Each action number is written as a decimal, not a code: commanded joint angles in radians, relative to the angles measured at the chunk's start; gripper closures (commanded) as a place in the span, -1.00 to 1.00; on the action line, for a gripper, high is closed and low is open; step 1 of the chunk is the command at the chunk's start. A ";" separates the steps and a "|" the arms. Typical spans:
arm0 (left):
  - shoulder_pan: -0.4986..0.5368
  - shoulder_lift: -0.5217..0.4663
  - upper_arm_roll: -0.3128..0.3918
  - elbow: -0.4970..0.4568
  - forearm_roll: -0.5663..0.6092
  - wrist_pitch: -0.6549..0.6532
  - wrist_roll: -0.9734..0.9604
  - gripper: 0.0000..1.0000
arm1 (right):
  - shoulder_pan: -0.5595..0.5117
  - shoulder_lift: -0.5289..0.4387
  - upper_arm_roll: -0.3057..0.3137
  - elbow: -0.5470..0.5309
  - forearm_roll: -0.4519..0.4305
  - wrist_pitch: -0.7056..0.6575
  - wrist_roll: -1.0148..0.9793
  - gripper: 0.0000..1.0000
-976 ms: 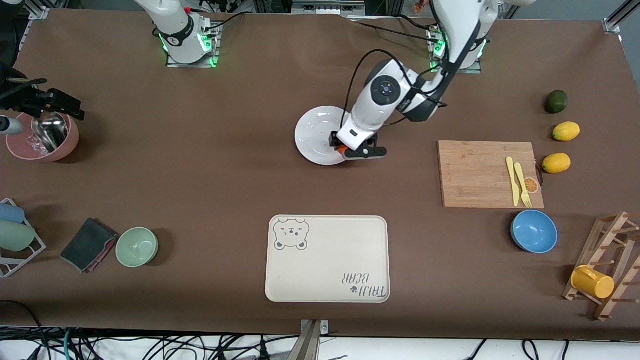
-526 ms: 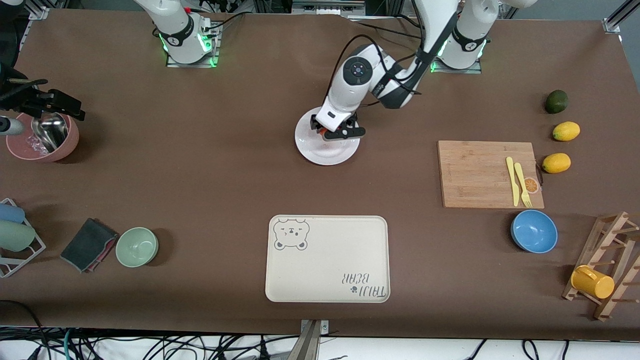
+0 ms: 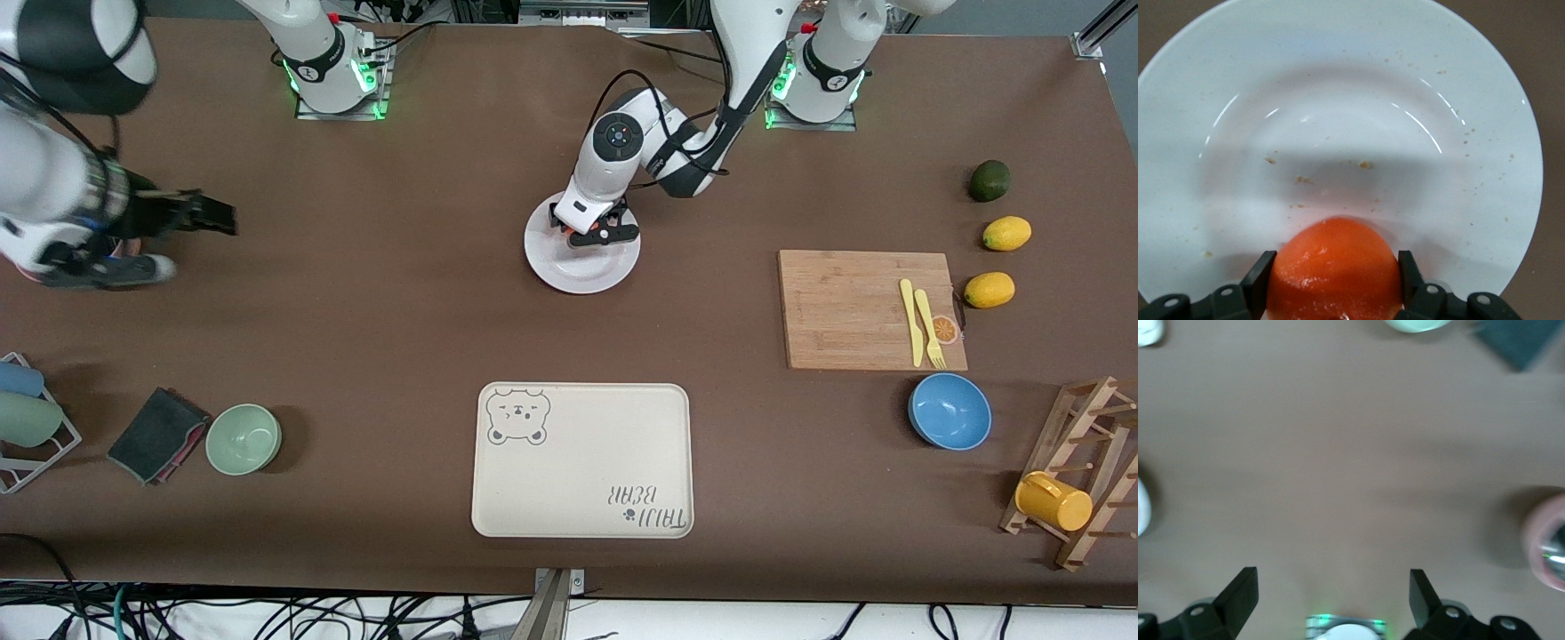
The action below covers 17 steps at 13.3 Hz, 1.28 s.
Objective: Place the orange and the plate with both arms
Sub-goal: 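Release the orange on the plate while the right gripper reaches the plate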
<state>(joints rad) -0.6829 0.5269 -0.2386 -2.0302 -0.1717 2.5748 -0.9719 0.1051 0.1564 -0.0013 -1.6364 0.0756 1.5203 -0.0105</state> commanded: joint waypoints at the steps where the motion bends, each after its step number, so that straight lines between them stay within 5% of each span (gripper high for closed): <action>1: 0.014 -0.024 0.019 0.011 -0.009 0.002 0.010 -1.00 | 0.059 0.095 0.003 0.024 0.157 0.004 0.009 -1.00; 4: 0.110 -0.144 0.019 0.002 -0.009 -0.030 0.016 -1.00 | 0.131 0.131 0.003 -0.072 0.296 0.165 0.070 -1.00; 8: 0.340 -0.359 0.010 -0.016 -0.008 -0.213 0.179 -1.00 | 0.133 0.036 0.063 -0.335 0.458 0.406 0.080 -1.00; 12: 0.535 -0.513 0.012 -0.027 -0.009 -0.460 0.577 -1.00 | 0.133 -0.057 0.248 -0.639 0.646 0.795 0.079 -1.00; 15: 0.614 -0.582 0.021 -0.018 0.015 -0.573 0.666 -1.00 | 0.133 -0.006 0.363 -0.697 0.811 1.001 0.072 -1.00; 17: 0.620 -0.631 0.041 -0.012 0.133 -0.636 0.680 -1.00 | 0.133 0.047 0.437 -0.697 0.932 1.104 0.060 -1.00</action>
<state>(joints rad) -0.0711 -0.0360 -0.2045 -2.0199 -0.1176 1.9866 -0.3224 0.2487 0.1738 0.3832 -2.3291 0.9160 2.5457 0.0621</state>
